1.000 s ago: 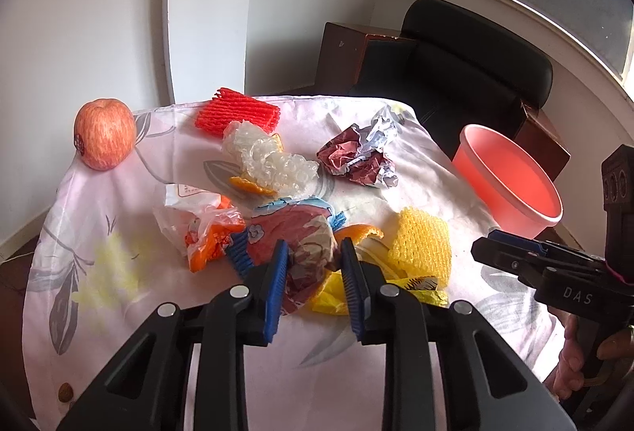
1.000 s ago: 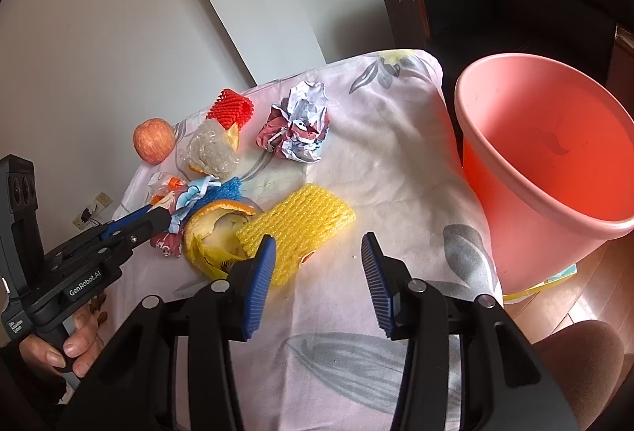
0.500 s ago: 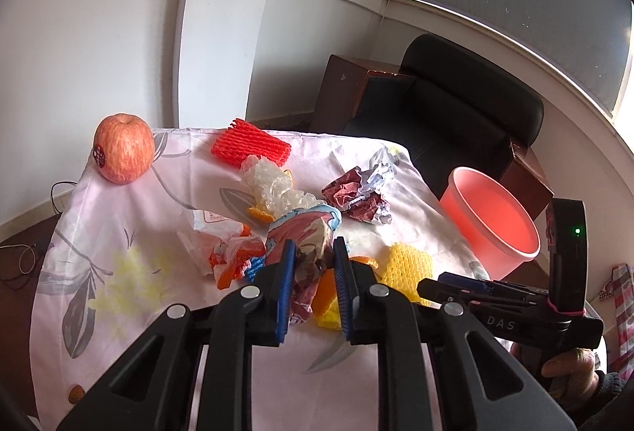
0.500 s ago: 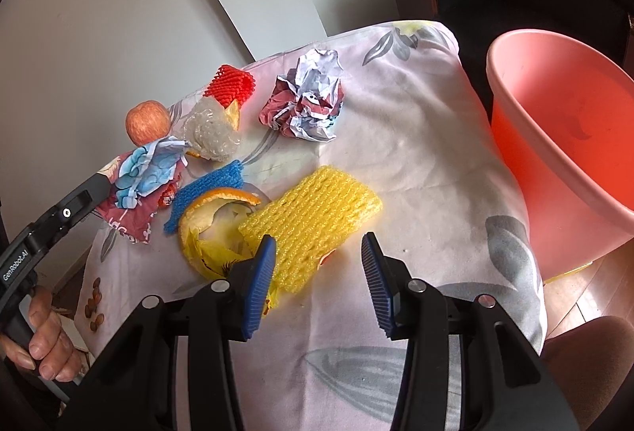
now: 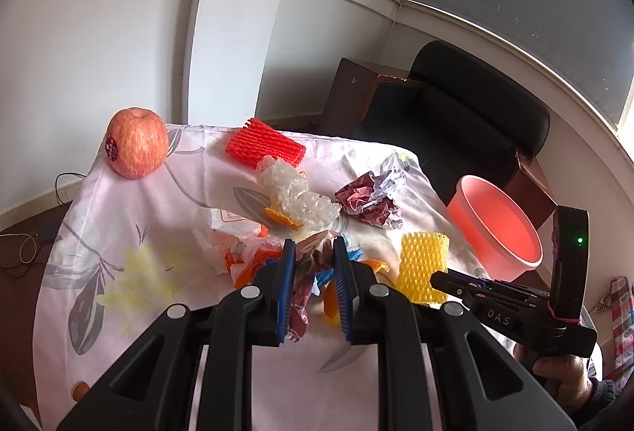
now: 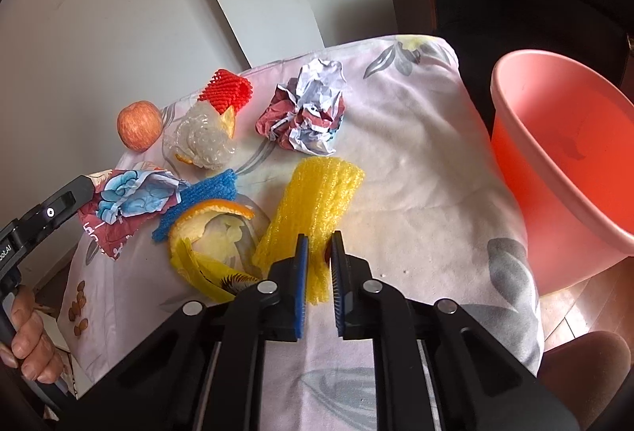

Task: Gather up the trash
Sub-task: 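Grasp crumpled red wrapper with left tool while right tool grasps yellow foam net, then carry red wrapper and yellow foam net in both tools over pink bucket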

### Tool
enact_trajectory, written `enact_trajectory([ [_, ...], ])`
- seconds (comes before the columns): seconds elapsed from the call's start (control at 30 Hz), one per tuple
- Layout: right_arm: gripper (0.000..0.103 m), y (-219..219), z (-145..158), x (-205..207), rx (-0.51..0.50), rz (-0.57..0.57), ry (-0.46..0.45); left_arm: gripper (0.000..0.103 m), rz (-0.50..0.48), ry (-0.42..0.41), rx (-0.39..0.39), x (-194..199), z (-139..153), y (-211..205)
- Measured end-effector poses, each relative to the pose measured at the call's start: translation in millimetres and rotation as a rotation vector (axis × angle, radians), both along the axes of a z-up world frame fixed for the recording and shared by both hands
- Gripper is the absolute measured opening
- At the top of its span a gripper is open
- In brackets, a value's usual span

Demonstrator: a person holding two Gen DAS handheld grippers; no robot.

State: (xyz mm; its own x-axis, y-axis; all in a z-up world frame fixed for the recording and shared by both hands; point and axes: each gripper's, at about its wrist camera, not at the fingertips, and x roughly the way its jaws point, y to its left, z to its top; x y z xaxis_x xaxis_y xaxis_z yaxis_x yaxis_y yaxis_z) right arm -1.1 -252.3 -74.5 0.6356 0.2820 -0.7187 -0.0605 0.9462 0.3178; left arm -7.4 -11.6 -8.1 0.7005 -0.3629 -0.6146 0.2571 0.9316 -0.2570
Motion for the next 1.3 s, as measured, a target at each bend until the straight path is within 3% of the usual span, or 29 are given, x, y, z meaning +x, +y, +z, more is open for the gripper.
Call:
enact_trajectory([
  [0.27,0.011,-11,23,-12,-0.011,-0.014,-0.089,0.016,-0.005,-0.017,-0.007,1,10,-8],
  [0.67,0.011,-31,37,-25,0.012,-0.049,-0.148,0.015,-0.049,-0.059,-0.003,1,30,-34],
  [1.3,0.011,-85,52,-44,0.022,-0.169,-0.227,0.015,-0.207,-0.089,0.048,6,51,-120],
])
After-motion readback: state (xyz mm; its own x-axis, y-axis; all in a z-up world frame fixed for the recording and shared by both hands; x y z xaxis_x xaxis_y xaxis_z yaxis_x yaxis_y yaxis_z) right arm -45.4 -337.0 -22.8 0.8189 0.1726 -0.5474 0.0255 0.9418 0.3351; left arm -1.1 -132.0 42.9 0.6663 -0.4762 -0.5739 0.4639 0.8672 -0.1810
